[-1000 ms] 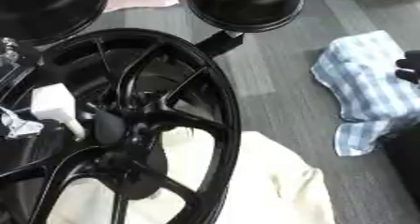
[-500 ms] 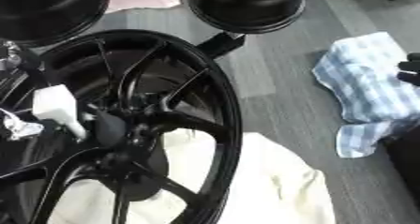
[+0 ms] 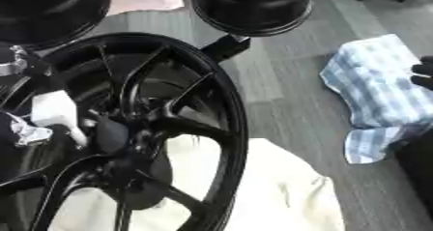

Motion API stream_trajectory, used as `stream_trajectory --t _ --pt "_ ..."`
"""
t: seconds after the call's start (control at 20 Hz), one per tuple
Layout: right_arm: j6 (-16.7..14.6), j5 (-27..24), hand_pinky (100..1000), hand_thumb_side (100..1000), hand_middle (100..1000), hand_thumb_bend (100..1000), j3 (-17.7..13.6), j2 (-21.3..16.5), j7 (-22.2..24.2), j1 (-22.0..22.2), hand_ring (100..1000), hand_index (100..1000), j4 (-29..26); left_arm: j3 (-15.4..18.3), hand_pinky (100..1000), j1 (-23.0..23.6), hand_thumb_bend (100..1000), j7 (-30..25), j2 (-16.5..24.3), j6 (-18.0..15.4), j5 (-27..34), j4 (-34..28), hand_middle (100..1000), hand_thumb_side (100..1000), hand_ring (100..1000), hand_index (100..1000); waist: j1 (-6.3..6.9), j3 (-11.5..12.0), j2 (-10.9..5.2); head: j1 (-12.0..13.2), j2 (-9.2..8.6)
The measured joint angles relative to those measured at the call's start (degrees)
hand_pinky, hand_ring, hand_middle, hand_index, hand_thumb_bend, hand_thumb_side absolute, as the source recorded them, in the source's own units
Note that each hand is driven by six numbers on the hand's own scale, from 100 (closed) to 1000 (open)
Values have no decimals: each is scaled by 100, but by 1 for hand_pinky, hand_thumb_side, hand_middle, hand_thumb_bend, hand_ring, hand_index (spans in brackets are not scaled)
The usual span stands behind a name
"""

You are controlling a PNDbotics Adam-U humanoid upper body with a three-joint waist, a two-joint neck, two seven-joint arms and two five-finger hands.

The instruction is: Pull the pin out of the wheel hub.

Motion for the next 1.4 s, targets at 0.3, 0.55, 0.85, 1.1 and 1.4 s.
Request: stream_trajectory --t 0.3,0.55,0.85,1.1,1.4 --pt "10 0 754 489 664 229 0 37 -8 -10 733 584 0 -6 823 -9 350 48 -3 48 -12 33 464 376 630 640 24 1 13 -6 -20" --pt "21 0 754 489 664 228 0 43 -24 -8 733 584 0 -42 818 -12 369 -98 -3 -98 -81 33 470 371 638 645 24 22 13 -21 -20" --pt "10 -5 754 488 665 229 -1 43 -46 -4 734 584 0 -39 799 -12 293 -267 -3 -267 -207 32 411 321 599 581 22 36 12 -46 -20" --pt "10 -13 754 487 665 229 -2 43 -64 24 734 584 0 -37 789 -11 217 -269 -2 -269 -206 14 355 315 575 506 10 42 10 -47 -20" --pt "18 -26 754 487 665 229 -3 43 -89 37 734 584 0 -33 785 -9 178 -228 4 -227 -152 -7 308 286 552 449 -4 54 7 -47 -17"
